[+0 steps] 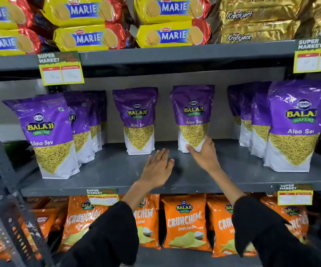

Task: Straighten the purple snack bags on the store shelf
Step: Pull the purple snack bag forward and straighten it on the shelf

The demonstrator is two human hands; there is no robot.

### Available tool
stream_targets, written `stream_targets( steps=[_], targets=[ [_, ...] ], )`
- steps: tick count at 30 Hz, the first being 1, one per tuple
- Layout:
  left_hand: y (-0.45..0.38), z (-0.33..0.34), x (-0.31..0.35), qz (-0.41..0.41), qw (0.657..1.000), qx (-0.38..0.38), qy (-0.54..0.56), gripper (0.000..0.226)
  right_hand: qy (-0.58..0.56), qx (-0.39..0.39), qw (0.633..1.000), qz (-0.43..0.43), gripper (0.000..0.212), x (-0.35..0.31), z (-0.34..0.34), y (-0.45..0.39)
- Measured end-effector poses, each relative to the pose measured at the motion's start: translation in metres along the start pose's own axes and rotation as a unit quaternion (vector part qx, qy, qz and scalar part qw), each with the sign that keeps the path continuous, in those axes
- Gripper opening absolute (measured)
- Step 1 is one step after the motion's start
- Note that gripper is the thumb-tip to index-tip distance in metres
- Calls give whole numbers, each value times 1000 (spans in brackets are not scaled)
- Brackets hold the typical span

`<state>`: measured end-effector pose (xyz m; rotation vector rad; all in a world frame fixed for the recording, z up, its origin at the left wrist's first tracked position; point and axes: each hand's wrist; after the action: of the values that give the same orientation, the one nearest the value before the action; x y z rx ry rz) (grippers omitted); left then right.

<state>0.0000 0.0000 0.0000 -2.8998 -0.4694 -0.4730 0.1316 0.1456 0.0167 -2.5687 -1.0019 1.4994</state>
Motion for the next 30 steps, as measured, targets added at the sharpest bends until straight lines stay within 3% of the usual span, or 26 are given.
stream_targets(
  steps=[5,11,30],
  targets=[
    [-28,2,-11,-23,995,-93,-30,65,-24,18,997,75,109,-9,10,-46],
    [-49,11,-15,-40,991,-118,-55,65,-23,44,991,126,143,-7,24,-75],
    [-53,16,-19,-36,988,-126,-76,64,-6,82,988,129,139,-10,29,-60]
  ],
)
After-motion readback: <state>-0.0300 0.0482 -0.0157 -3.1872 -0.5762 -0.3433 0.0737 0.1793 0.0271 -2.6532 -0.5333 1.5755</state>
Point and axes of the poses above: each hand's wrist, its own y-axis away from the middle knuckle, its own z-axis out of the palm, x = y × z, and after that the axes turned 11 degrees about -x, right-handed
